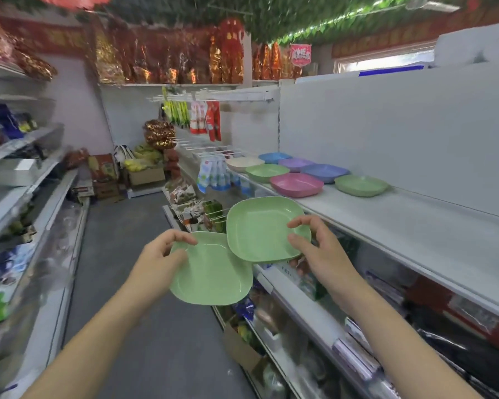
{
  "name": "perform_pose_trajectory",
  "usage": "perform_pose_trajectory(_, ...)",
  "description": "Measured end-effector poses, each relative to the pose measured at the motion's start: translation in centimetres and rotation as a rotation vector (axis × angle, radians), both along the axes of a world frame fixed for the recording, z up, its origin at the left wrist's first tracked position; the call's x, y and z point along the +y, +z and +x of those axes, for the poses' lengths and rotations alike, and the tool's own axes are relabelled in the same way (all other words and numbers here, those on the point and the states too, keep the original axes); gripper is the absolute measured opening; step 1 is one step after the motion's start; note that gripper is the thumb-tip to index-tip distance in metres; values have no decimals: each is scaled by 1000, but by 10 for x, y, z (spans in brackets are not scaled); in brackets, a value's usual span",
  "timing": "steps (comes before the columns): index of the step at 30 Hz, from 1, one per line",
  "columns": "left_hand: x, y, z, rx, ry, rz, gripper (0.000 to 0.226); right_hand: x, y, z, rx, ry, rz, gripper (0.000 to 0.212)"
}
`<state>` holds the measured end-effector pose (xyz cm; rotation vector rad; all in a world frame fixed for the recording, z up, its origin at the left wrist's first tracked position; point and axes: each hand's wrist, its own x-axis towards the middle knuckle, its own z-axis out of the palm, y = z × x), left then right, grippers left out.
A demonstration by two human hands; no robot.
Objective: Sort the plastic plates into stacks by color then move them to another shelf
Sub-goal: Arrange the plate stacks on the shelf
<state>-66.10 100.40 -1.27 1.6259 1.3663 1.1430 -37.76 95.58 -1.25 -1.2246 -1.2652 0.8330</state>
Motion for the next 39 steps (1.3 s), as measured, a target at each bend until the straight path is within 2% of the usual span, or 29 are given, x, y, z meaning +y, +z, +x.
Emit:
perform_pose_trajectory(7,135,0,14,-54,-172,37,44,94,12,3,-70,-185,25,15)
perform_pose_trajectory(16,309,24,18,-88,-385,67,41,197,44,-4,-18,-478,51,15)
perform_pose_trajectory(24,405,41,46,-134,-484,67,41,250,67,47,-77,-712,117,13)
perform_pose_trajectory(30,429,68,136,-166,-650,91,39,241,95,97,-95,-822,211,13)
perform_pose_trajectory(39,369,103,340,-109,-1013,74,29,167,129,152,-158,-1045,276,12)
